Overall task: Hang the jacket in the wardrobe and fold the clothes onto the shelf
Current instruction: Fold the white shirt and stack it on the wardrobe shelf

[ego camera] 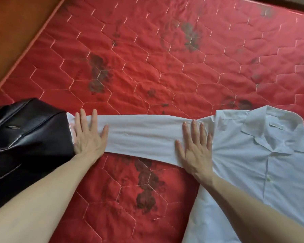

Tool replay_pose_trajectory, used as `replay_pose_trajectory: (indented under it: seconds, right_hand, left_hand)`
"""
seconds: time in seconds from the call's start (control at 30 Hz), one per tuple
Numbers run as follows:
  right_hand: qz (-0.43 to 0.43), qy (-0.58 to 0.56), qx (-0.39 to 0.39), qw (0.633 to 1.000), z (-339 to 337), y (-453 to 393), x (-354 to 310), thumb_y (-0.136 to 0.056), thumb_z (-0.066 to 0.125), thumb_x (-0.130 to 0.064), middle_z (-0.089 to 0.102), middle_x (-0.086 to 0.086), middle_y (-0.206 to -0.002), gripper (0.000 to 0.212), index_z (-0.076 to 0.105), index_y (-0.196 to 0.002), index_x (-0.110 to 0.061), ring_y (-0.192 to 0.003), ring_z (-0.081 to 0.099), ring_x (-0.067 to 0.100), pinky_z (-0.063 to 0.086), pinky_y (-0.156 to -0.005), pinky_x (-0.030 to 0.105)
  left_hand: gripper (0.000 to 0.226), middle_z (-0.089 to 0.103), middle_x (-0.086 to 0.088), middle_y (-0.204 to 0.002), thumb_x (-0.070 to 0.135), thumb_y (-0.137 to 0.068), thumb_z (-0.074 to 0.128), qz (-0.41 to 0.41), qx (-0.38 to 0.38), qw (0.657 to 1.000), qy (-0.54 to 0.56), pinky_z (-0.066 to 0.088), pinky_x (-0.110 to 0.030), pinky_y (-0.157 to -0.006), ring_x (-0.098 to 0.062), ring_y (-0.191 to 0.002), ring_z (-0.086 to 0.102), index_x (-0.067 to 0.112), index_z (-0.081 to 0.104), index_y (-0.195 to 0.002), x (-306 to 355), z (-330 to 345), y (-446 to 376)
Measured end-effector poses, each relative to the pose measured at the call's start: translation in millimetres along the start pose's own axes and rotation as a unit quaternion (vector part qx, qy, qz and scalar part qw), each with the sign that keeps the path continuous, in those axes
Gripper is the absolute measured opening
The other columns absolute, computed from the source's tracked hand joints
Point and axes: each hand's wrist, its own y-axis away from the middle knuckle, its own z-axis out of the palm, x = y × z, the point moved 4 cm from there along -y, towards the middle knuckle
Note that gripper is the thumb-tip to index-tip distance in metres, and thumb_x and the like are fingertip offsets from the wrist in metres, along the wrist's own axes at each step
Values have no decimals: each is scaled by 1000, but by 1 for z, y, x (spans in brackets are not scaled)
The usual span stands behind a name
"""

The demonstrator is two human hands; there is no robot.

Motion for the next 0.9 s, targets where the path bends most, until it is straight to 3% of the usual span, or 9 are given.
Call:
replay_pose_trajectory:
  seconds: [0.17, 0.27, 0.33, 0.4, 0.47, 0.57, 0.67, 0.77, 0.9]
  right_hand:
    - [5, -3, 20, 1000, -3, 3, 0, -101, 31, -60, 9, 2, -175, 73, 17, -166, -30, -162, 2, 25, 8, -129, 53]
    - [3, -16, 29, 999, -4, 4, -1, -100, 32, -59, 12, 2, -175, 73, 19, -166, -31, -162, 4, 24, 9, -129, 52]
    - [5, -28, 31, 999, -5, 2, 0, -100, 33, -59, 11, 0, -175, 73, 18, -166, -32, -162, 2, 23, 8, -130, 52]
    - [10, -27, 31, 999, -5, 2, -1, -100, 33, -60, 8, -1, -175, 73, 16, -166, -33, -162, 1, 21, 6, -130, 51]
    - [10, -25, 15, 1000, -2, 0, 0, -100, 30, -63, 5, -1, -175, 74, 13, -166, -34, -162, -4, 21, 2, -130, 50]
    - [11, -50, -76, 996, -1, -8, 3, -95, 19, -74, -11, -3, -175, 82, 1, -166, -36, -159, -20, 18, -9, -128, 51]
    - [-6, -26, -126, 992, -18, -9, 1, -83, 13, -82, -20, 1, -173, 99, -7, -166, -32, -158, -24, 23, -11, -127, 54]
    - [-72, -145, -45, 986, -51, 15, -29, -81, 43, -74, -1, 7, -175, 104, 6, -167, -29, -161, 0, 30, 13, -126, 58]
    - [-145, -443, -88, 880, -89, 66, -79, -80, 81, -42, 17, -17, -168, 115, 7, -166, -27, -154, 23, 0, 28, -119, 20]
  left_hand:
    - [46, 47, -35, -142, 20, -100, 49, 55, 103, 986, -122, 21, -57, -125, -48, -136, 43, -9, 48, -136, -3, -14, -6]
    - [27, 58, -16, -110, 31, -95, 48, 103, 31, 961, -254, 15, -55, -127, -37, -112, 54, 7, 54, -106, 6, -26, -18]
    - [18, 60, -9, -91, 30, -90, 56, 176, 15, 938, -298, 27, -51, -123, -31, -95, 58, 12, 57, -91, 7, -34, -27]
    - [23, 47, -3, -66, 14, -76, 70, 265, 8, 916, -301, 49, -44, -93, -25, -67, 50, 17, 47, -73, 11, -44, -30]
    - [42, 36, 0, -59, 6, -66, 79, 350, -5, 879, -324, 39, -37, -60, -22, -53, 41, 19, 39, -69, 14, -54, -25]
    - [32, 45, 0, -55, 7, -67, 80, 398, 44, 866, -299, 32, -34, -56, -22, -46, 42, 15, 50, -74, 44, -85, -23]
    - [6, 60, 2, -63, 16, -93, 56, 405, 17, 858, -315, 43, -38, -86, -25, -52, 45, 13, 54, -97, 83, -109, -2]
    - [23, 73, -8, -101, 25, -107, 35, 320, -56, 910, -255, 37, -38, -75, -31, -88, 68, 11, 44, -123, 134, -128, 25]
    - [32, 64, -17, -129, 25, -105, 45, 145, -148, 974, -94, 41, -39, -81, -39, -119, 62, 7, 45, -132, 206, -127, 62]
